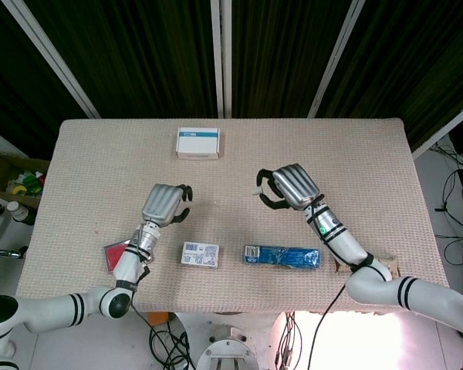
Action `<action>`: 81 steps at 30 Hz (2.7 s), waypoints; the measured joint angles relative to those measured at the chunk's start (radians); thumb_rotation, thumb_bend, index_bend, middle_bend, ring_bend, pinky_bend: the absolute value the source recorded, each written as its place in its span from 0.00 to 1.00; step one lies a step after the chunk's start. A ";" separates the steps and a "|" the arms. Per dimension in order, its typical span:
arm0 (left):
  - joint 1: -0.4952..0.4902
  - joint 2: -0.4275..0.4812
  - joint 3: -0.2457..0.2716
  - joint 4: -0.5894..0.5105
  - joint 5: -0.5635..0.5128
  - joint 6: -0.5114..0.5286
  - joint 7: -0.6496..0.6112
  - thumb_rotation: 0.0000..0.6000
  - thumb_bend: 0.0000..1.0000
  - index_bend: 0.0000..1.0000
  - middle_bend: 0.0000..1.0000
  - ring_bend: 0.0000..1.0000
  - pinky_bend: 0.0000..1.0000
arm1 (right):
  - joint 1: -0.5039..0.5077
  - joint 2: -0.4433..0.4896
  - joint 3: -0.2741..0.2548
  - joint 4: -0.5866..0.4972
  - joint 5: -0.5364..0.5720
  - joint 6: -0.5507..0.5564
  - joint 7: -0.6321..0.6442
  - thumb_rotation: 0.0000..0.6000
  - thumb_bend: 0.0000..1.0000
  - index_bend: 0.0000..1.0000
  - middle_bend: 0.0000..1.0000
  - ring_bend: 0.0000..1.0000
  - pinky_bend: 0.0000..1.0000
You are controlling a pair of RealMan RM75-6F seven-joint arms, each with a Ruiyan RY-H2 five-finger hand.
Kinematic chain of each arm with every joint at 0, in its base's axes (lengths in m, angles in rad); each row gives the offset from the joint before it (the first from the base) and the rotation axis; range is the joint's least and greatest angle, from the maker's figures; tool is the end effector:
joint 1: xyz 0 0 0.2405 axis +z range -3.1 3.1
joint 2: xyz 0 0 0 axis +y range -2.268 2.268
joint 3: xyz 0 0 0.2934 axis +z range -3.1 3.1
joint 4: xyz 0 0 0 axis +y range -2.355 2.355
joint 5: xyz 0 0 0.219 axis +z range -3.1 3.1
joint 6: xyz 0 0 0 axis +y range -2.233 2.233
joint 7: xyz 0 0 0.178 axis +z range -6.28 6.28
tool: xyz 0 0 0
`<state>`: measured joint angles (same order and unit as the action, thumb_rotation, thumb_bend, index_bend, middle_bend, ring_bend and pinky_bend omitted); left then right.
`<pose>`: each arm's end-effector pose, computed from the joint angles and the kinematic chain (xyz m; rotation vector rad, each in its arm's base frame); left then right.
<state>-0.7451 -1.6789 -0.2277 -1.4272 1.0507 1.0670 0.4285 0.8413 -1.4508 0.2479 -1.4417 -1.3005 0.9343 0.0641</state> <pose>-0.1484 0.4055 -0.0553 -1.7438 -0.9522 -0.9877 -0.1110 -0.4416 0.0135 1.8781 -0.9896 1.2616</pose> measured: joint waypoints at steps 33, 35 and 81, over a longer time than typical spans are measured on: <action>0.017 0.009 0.011 0.024 0.003 0.004 -0.035 1.00 0.48 0.65 0.65 0.81 1.00 | 0.045 -0.150 -0.137 0.303 0.090 -0.158 -0.420 1.00 0.39 0.68 0.90 1.00 1.00; 0.020 0.009 0.013 0.027 0.005 0.004 -0.040 1.00 0.48 0.66 0.65 0.81 1.00 | 0.054 -0.162 -0.148 0.326 0.096 -0.168 -0.484 1.00 0.39 0.67 0.90 1.00 1.00; 0.036 0.016 0.011 0.017 0.002 0.013 -0.024 1.00 0.48 0.65 0.65 0.81 1.00 | 0.004 -0.161 -0.097 0.383 0.139 -0.239 -0.233 1.00 0.51 0.38 0.88 1.00 1.00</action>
<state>-0.7088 -1.6625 -0.2167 -1.4104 1.0530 1.0805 0.4047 0.8452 -1.6118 0.1510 -1.0583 -1.1617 0.6954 -0.1687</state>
